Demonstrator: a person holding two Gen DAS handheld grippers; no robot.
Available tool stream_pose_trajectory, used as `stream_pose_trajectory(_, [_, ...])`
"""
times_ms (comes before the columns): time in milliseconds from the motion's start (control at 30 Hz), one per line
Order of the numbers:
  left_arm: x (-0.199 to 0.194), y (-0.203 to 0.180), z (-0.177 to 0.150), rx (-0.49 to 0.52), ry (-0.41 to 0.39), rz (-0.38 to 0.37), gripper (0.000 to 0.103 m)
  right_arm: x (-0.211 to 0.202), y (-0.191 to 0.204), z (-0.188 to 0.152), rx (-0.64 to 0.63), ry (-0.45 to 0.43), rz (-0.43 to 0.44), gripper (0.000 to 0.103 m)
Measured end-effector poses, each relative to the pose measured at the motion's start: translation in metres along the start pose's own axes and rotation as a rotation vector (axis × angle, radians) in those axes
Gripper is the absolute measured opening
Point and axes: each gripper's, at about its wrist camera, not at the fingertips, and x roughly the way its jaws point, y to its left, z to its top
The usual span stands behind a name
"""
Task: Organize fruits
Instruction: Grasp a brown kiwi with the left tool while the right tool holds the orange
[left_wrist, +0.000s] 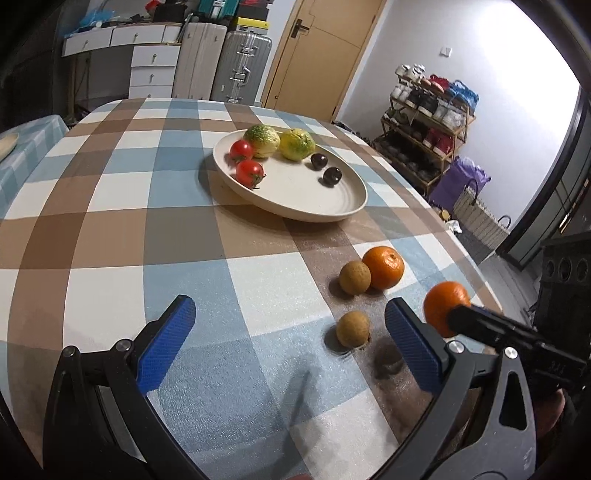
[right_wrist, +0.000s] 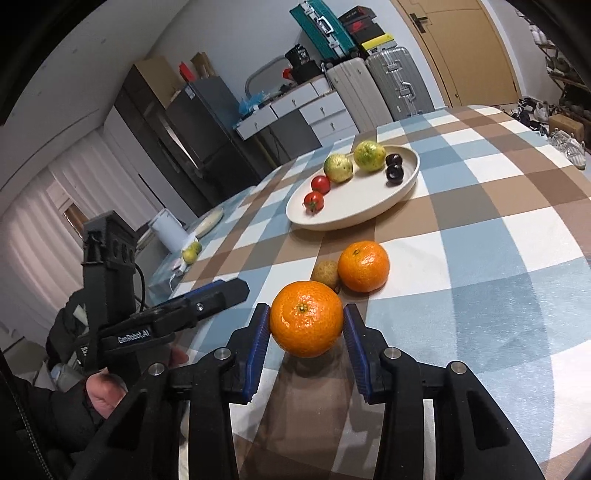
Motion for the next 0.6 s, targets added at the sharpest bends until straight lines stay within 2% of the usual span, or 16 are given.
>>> stream_pose_trajectory(167, [0.007,-0.016,-0.002,0.073,0.056,0.009,0.102,-0.01,-0.018,-0.002,0.036,-0.014,-0.002,0.04])
stream_pose_trajectory(467, [0.02,-0.044,-0.005,0.153,0.123,0.035,0.101,-0.028,-0.033,-0.014,0.066,-0.042,0.052,0.04])
stream_pose_trajectory(600, [0.028,-0.058,-0.007,0.207,0.154,0.036,0.086,-0.037,-0.035,-0.016,0.067,-0.067,0.079,0.041])
